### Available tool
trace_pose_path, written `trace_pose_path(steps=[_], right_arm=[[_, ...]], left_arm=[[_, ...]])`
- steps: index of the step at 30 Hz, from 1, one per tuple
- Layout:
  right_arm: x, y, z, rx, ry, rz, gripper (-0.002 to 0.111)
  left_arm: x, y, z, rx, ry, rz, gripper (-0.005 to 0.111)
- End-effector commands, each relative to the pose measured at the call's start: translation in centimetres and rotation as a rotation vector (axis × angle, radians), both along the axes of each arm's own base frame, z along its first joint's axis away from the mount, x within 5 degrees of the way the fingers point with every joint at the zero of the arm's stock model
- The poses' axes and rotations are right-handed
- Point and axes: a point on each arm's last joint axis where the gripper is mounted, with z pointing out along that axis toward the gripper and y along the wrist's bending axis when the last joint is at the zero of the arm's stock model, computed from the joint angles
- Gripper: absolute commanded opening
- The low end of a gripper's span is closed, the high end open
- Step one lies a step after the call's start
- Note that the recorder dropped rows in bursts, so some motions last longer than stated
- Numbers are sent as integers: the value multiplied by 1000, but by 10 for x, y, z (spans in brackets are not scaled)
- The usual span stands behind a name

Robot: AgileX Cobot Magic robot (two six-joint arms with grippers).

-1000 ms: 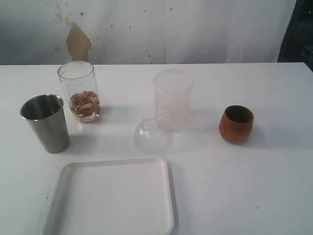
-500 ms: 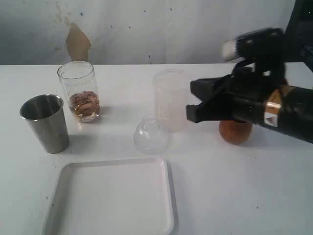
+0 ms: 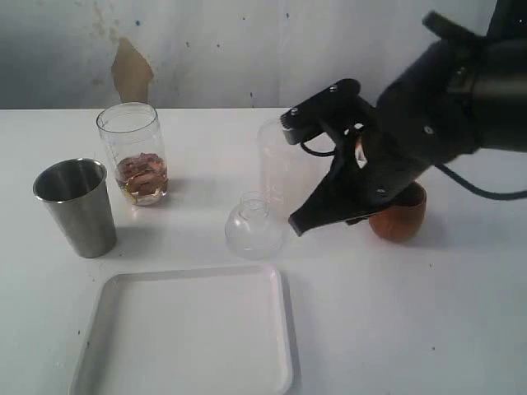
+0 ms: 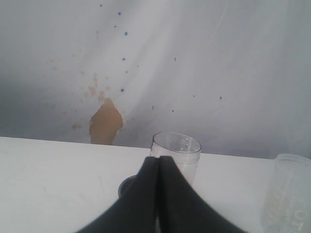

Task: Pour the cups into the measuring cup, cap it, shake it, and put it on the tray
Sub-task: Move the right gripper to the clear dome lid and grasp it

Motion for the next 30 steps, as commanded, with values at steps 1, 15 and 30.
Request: trace_pose_path(steps=[1, 15, 30], right_arm=[[8, 25, 1, 107, 74, 133, 29], [48, 54, -51, 313, -17, 20, 70], [74, 68, -74, 356, -93, 15, 70]], left_arm=[[-1, 1, -2, -6, 3, 7, 0], [-1, 1, -2, -1, 4, 8, 0], [-1, 1, -2, 2, 3, 8, 0]])
